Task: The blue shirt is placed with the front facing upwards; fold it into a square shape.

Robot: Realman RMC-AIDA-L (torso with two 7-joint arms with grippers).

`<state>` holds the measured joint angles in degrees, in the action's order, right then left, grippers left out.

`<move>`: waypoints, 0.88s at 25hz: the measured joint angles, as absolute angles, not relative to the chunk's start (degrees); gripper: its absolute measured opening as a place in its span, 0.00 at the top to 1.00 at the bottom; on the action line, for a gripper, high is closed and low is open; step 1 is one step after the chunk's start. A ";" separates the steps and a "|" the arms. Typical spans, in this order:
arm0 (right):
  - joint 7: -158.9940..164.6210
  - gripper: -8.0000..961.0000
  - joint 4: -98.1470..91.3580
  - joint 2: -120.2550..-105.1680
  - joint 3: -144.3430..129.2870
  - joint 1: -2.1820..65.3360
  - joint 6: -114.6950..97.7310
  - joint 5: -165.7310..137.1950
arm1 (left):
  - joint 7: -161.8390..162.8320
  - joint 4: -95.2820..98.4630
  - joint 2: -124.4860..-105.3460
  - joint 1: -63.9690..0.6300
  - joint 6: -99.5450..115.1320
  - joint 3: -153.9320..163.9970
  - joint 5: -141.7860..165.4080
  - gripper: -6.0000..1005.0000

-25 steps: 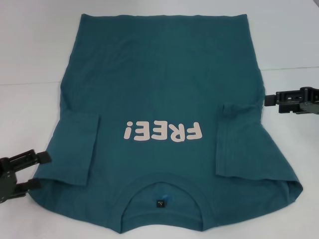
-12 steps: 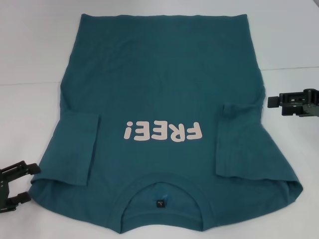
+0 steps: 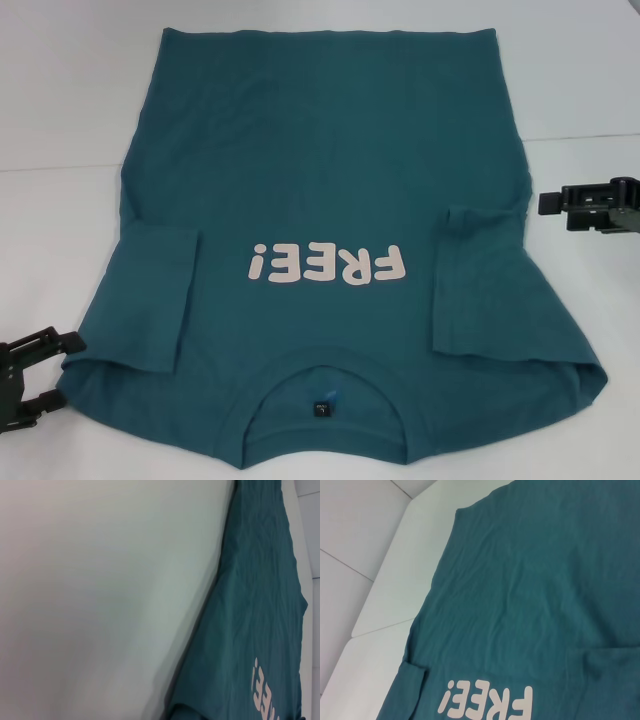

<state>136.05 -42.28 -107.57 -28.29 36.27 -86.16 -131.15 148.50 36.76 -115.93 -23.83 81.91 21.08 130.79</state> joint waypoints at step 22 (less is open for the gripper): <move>136.06 0.20 -41.75 -107.58 -28.14 36.07 -85.73 -131.13 | 147.65 34.11 -115.79 -26.00 80.27 21.74 132.03 0.11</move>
